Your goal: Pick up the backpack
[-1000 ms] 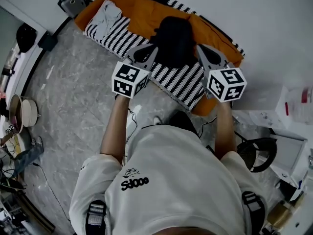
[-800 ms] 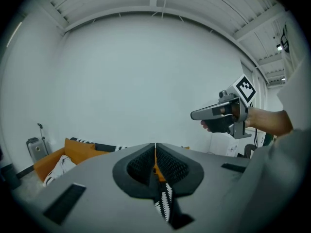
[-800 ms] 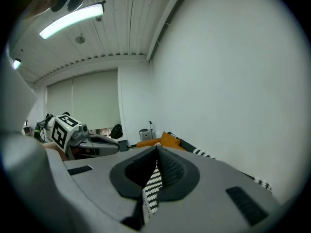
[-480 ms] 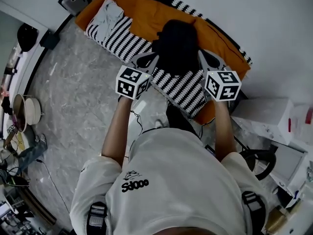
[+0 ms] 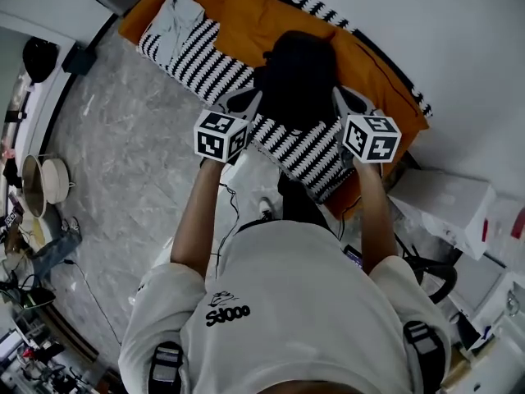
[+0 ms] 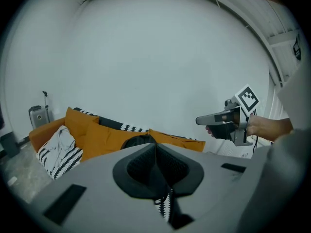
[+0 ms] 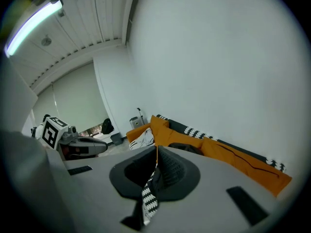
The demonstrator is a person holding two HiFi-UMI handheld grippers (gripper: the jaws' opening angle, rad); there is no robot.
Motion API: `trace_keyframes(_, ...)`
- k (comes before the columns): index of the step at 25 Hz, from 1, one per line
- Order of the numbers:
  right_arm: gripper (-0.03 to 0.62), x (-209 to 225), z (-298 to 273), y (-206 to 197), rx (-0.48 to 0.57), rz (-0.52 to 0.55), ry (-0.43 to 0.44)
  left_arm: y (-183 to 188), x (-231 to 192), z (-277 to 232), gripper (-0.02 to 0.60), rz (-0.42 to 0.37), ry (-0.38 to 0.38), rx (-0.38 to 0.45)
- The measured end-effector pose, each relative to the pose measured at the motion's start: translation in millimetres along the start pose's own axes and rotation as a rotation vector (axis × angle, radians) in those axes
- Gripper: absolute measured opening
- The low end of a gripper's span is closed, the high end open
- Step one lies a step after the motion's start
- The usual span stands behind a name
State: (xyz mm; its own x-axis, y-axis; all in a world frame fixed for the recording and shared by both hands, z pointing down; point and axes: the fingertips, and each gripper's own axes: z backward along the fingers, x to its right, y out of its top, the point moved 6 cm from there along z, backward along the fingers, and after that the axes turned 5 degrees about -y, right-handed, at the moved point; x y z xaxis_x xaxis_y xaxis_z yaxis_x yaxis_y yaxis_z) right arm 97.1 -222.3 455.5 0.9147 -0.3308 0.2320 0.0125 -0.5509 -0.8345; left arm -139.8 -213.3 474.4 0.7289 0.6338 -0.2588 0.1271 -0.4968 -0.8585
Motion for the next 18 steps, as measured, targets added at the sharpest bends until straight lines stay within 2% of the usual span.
trace_keyframes(4,0.035,17,-33,-8,-0.057,-0.039,0.009,-11,-15,-29,0.025,0.012,-0.039,-0.063)
trace_keyframes(9,0.035,47,-74,-21,-0.138,-0.052,0.011,-28,-32,-72,0.023,0.0,-0.017,-0.155)
trace_keyframes(14,0.037,69,-118,-35,-0.213,-0.072,0.027,-37,-52,-110,0.023,0.026,-0.034,-0.166)
trace_keyframes(18,0.037,83,-149,-46,-0.257,-0.078,0.056,-43,-71,-141,0.023,0.086,-0.053,-0.127)
